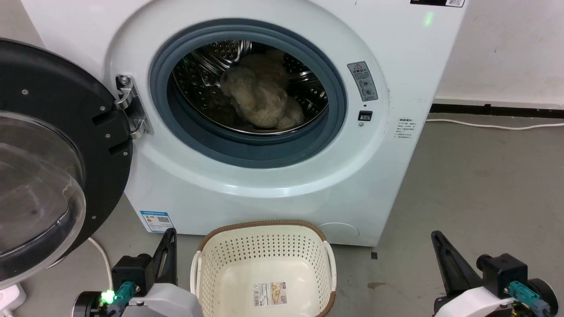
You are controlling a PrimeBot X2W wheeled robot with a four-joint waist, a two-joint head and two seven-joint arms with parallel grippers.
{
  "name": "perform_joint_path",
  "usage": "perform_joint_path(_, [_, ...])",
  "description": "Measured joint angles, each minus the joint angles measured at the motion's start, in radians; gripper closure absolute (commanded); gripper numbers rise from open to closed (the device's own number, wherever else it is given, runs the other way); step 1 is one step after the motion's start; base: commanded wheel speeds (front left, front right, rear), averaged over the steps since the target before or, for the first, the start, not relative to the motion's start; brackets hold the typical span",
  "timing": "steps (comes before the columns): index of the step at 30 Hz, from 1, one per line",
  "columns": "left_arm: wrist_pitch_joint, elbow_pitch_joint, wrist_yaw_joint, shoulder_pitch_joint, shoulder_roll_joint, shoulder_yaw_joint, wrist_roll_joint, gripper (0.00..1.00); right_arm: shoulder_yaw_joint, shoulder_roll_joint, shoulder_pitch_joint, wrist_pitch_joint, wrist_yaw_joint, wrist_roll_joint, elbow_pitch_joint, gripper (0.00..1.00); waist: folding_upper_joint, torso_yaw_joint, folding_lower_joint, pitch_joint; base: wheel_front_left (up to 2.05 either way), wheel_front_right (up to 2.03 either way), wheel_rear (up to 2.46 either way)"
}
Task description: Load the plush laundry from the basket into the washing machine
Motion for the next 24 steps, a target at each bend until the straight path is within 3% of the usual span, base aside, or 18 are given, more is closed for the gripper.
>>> perform_joint_path(24, [0.028, -0.025, -0.031, -0.003, -0.027, 0.040, 0.072, 1.00, 0.000, 0.000, -0.024, 0.027, 0.000, -0.036, -0.010, 1.00, 0.0000, -0.001, 0.0001, 0.009, 0.00, 0.00, 0.00])
